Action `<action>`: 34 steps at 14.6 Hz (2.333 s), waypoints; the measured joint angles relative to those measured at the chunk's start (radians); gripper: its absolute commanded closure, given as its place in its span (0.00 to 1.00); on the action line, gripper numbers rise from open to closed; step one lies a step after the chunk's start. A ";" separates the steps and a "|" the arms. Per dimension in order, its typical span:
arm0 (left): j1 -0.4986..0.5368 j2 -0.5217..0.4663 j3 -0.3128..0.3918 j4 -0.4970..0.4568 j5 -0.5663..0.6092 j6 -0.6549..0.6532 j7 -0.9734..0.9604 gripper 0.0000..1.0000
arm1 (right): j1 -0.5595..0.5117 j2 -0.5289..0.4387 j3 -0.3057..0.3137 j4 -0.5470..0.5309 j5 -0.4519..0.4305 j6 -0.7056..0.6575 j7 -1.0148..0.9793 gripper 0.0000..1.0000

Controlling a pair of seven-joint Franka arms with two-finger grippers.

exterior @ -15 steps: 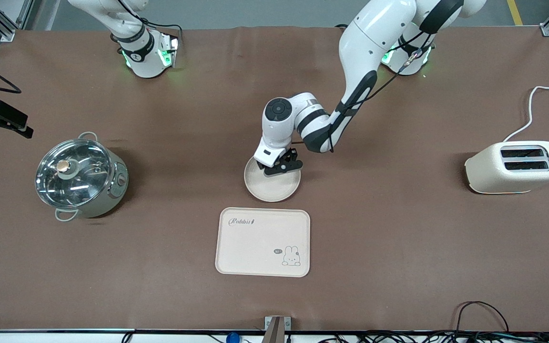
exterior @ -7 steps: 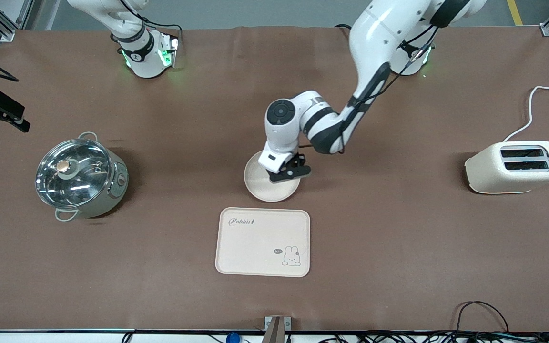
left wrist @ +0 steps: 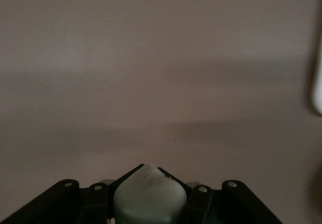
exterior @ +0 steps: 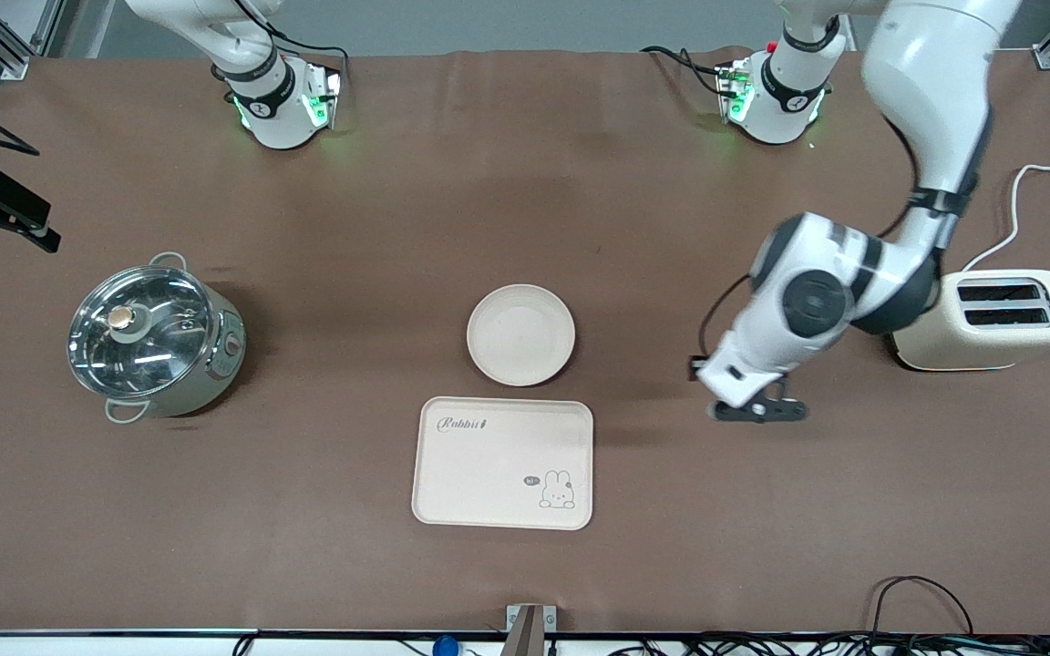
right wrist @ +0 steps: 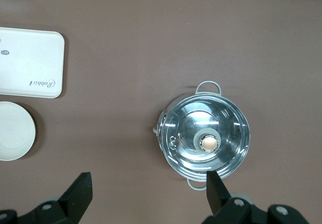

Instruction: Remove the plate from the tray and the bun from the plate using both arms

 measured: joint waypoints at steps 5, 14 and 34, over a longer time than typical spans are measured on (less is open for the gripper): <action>0.178 0.077 -0.012 -0.153 0.004 0.243 0.217 0.76 | 0.014 0.000 0.000 0.000 0.000 -0.029 0.000 0.00; 0.180 0.115 -0.018 -0.131 0.030 0.281 0.232 0.00 | 0.008 0.000 -0.017 0.009 -0.001 -0.024 0.001 0.00; 0.035 -0.388 0.135 0.326 -0.157 -0.591 0.259 0.00 | 0.002 0.000 -0.020 0.005 -0.001 -0.038 0.001 0.00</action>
